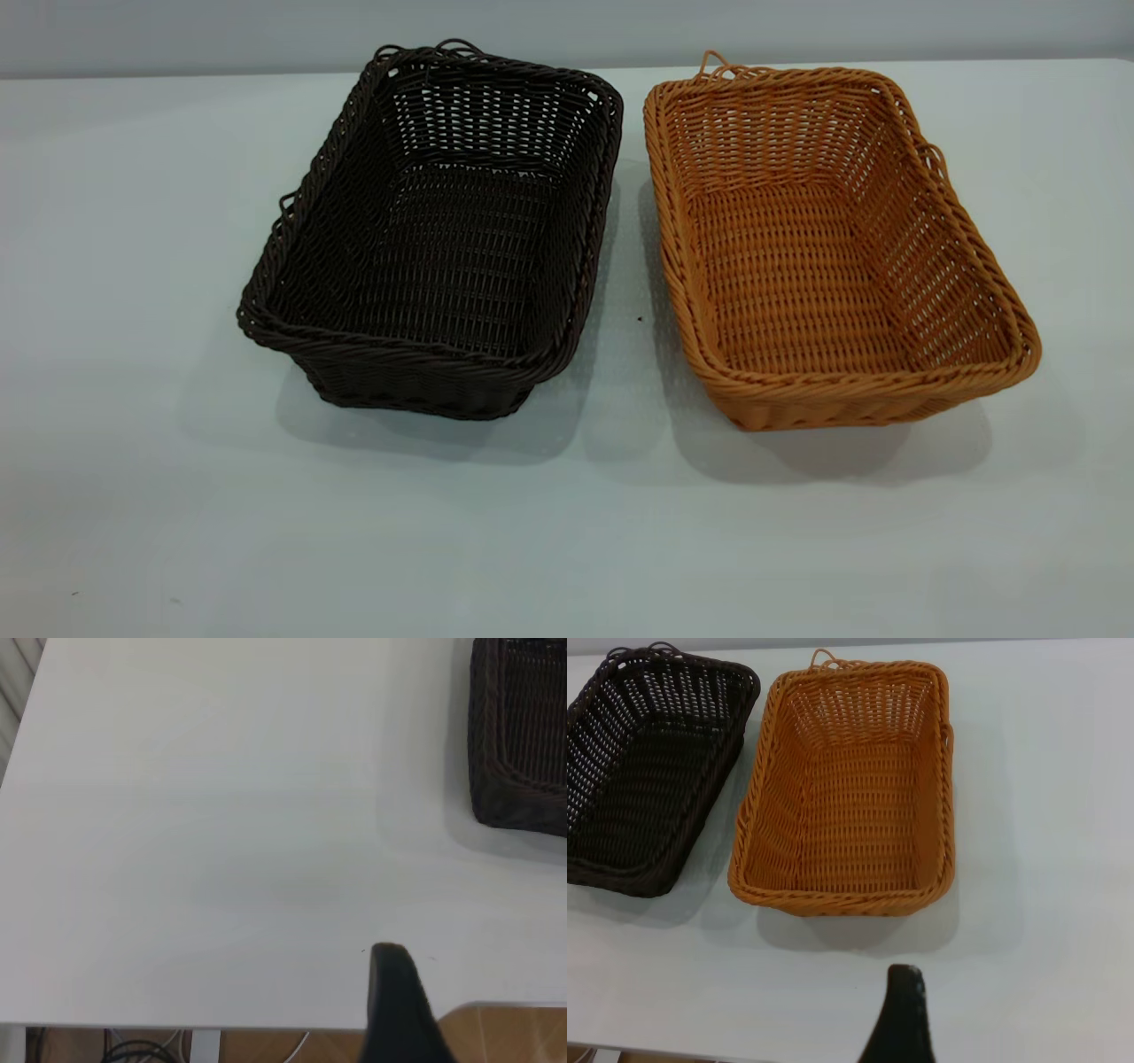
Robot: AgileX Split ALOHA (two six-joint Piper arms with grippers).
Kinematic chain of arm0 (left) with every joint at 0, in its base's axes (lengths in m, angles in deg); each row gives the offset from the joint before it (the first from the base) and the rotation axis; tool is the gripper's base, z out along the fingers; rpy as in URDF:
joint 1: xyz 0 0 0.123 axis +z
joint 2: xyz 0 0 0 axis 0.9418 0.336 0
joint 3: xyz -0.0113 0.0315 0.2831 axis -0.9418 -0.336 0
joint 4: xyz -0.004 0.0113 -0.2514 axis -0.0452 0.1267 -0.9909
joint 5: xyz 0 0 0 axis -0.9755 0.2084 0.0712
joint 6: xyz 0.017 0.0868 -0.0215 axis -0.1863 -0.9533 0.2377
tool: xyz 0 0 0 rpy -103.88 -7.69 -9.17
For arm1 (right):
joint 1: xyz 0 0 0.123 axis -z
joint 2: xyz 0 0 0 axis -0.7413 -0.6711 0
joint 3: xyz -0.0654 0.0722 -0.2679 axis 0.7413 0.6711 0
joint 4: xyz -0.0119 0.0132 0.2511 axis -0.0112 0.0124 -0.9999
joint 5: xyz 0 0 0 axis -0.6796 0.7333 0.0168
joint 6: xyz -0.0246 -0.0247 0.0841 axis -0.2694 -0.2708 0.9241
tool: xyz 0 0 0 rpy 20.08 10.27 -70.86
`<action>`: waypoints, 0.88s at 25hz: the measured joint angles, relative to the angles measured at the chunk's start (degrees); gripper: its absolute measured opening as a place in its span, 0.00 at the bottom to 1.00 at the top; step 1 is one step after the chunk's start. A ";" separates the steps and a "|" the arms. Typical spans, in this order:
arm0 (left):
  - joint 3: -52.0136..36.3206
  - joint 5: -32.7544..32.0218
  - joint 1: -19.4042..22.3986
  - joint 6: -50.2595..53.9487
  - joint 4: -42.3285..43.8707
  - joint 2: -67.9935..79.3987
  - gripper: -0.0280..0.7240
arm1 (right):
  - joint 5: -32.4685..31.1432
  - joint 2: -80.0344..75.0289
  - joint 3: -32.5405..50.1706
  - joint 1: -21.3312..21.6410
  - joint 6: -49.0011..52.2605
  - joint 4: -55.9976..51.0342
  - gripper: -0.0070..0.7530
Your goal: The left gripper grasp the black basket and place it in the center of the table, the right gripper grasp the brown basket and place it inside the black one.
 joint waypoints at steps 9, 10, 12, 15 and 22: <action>0.00 0.00 0.00 0.00 0.00 0.00 0.57 | 0.07 0.00 0.00 0.00 0.00 -1.26 0.76; 0.00 0.00 0.00 -0.05 0.00 0.00 0.57 | 0.07 0.00 0.00 0.00 0.00 -1.49 0.76; 0.00 0.00 0.00 -0.05 0.00 0.00 0.57 | 0.14 0.00 0.00 0.00 0.26 -1.41 0.76; 0.00 0.00 0.00 0.07 0.00 0.09 0.57 | 1.28 -0.12 0.00 0.00 2.97 -0.61 0.75; 3.07 5.24 0.00 1.05 0.00 15.07 0.59 | 7.64 -19.41 -0.10 0.00 3.08 -6.19 0.75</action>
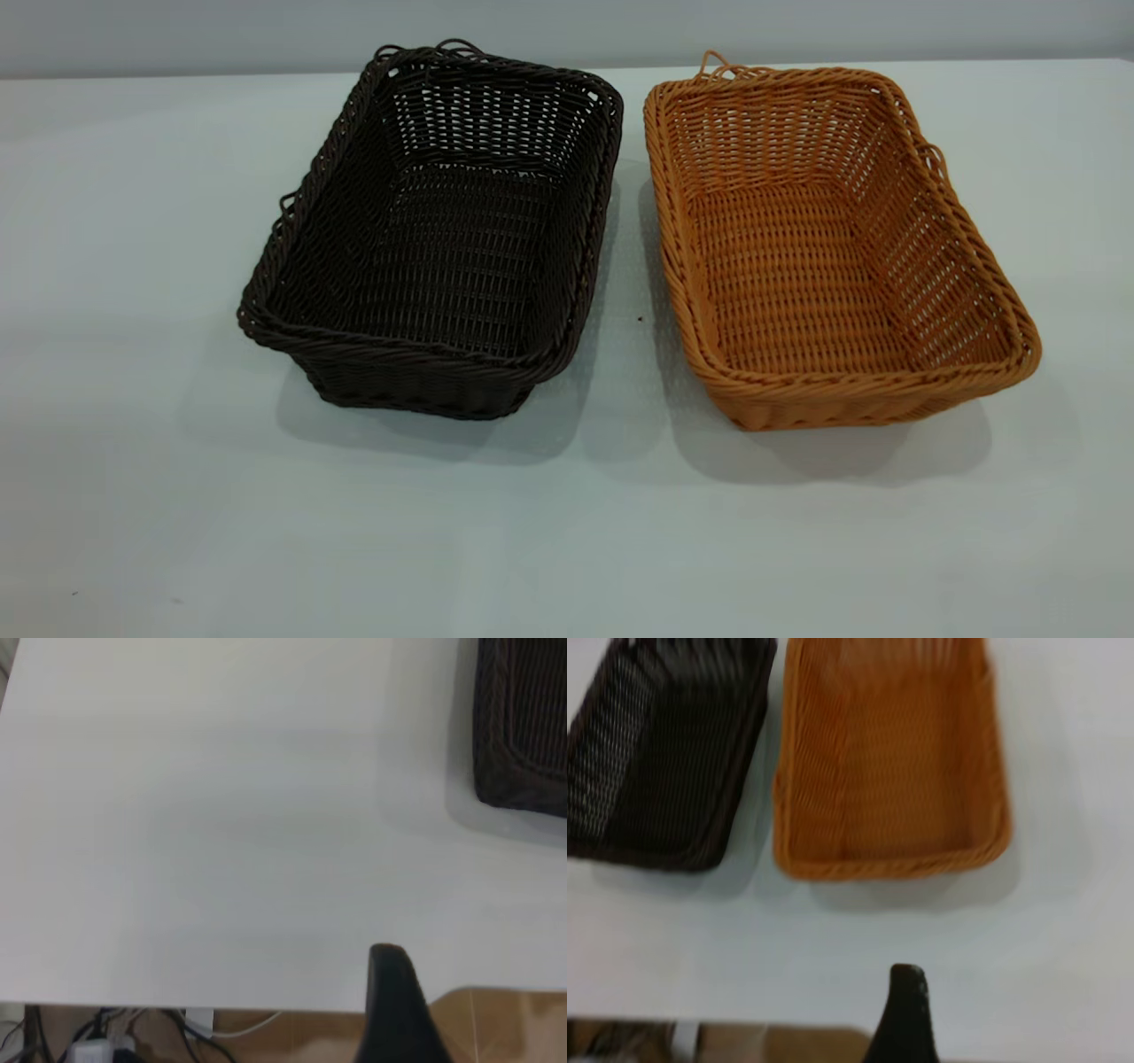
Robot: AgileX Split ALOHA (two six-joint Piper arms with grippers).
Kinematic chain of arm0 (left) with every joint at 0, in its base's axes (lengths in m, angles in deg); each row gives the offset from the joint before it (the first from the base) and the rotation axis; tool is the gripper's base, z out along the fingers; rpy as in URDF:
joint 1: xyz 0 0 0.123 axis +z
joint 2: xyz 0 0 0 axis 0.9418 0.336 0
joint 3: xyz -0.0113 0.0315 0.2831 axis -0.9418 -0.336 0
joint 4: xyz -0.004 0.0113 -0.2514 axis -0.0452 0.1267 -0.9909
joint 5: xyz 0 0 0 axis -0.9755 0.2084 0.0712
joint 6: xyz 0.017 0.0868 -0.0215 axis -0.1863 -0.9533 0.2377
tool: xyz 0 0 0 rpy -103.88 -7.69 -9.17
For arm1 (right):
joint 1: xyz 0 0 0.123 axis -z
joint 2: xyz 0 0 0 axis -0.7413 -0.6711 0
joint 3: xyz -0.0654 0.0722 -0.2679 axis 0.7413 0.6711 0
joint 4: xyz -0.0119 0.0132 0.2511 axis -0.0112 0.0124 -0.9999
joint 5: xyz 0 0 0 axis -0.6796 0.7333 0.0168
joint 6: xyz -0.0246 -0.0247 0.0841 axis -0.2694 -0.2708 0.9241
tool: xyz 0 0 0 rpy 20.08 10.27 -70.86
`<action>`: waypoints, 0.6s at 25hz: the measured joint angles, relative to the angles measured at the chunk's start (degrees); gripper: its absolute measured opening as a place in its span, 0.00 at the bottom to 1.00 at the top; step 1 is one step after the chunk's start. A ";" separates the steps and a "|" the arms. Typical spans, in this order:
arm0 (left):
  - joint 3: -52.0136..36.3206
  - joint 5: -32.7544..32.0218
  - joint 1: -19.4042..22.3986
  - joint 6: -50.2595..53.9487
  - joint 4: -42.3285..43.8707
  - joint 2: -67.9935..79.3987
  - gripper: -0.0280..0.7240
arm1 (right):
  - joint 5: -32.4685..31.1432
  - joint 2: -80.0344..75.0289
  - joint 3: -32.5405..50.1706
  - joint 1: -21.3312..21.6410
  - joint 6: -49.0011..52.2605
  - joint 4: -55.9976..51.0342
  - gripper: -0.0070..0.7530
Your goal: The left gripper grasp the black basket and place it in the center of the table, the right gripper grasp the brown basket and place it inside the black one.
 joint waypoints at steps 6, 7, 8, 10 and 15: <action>5.03 11.83 0.00 -0.72 0.00 23.06 0.71 | 8.97 -24.21 0.00 0.00 -11.58 -12.57 0.75; 5.79 14.13 0.00 -1.03 0.00 26.02 0.72 | 9.53 -28.95 0.00 0.00 -13.80 -16.76 0.75; 6.45 16.52 0.00 -1.38 0.00 29.44 0.73 | 9.80 -32.98 0.00 -0.04 -16.27 -21.42 0.75; 7.42 20.79 0.00 -2.02 0.00 35.38 0.73 | 10.73 -42.88 0.00 -0.69 -21.32 -29.98 0.75; 9.40 28.42 0.00 -4.61 0.00 48.54 0.74 | 17.30 -64.72 -0.28 -8.31 -27.43 -48.97 0.75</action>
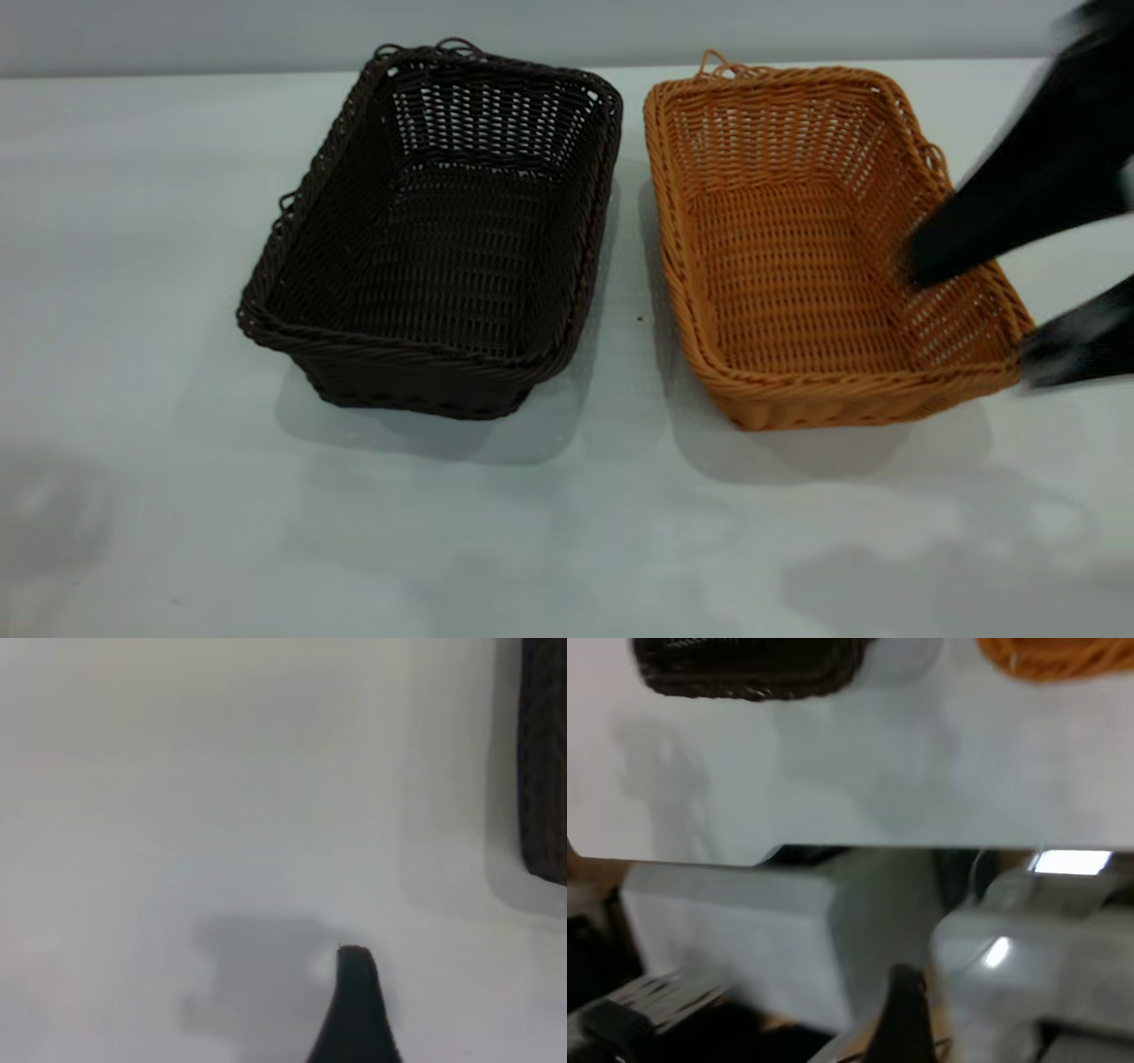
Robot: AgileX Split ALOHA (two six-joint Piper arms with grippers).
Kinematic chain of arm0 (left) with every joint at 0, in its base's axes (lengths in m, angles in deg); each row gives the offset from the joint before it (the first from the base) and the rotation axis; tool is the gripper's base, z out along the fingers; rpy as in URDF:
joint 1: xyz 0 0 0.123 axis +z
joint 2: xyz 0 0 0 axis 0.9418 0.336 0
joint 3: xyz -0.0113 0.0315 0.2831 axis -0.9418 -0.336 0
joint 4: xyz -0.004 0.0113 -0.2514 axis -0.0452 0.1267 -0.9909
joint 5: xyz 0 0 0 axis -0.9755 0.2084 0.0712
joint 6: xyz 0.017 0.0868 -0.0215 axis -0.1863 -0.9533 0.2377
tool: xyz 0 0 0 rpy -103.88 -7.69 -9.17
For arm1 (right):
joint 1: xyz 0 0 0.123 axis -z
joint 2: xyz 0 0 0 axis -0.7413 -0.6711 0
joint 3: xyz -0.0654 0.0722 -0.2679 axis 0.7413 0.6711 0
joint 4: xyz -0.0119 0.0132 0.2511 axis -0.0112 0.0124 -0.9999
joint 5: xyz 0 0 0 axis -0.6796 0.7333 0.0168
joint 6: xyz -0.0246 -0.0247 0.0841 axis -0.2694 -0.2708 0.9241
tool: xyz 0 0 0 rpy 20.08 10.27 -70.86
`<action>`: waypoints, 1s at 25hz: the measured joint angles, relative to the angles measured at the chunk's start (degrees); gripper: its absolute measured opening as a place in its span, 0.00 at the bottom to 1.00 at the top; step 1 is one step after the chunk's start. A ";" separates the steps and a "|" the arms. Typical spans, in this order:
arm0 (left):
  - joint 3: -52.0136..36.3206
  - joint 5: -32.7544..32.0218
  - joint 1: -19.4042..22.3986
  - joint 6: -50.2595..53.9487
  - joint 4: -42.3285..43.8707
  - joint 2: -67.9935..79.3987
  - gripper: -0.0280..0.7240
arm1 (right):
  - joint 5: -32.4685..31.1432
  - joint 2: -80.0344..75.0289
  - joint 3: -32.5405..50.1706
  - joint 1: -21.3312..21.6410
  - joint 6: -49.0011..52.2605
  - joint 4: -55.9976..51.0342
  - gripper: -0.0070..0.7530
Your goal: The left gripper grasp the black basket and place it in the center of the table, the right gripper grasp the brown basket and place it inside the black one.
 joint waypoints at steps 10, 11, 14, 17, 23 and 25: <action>2.87 4.82 0.00 -1.04 0.00 9.29 0.74 | 7.47 -27.50 -6.84 -9.12 -4.84 -37.32 0.75; 2.87 5.25 0.00 -1.11 0.00 9.29 0.74 | 9.34 -28.74 -7.32 -9.12 -2.43 -37.88 0.75; 2.87 6.21 0.00 -1.22 0.00 9.29 0.74 | 14.93 -32.28 -8.79 -9.12 5.28 -38.24 0.75; 2.87 7.57 0.00 -1.22 -0.91 9.29 0.74 | 18.78 -34.07 -10.44 -9.12 9.63 -38.48 0.75; 2.87 10.41 0.00 -1.22 -5.14 11.28 0.74 | 27.63 -35.18 -12.16 -9.12 15.53 -38.95 0.71; 3.02 10.46 0.00 -1.22 -5.26 13.59 0.74 | 30.08 -36.13 -12.26 -9.12 18.27 -39.03 0.70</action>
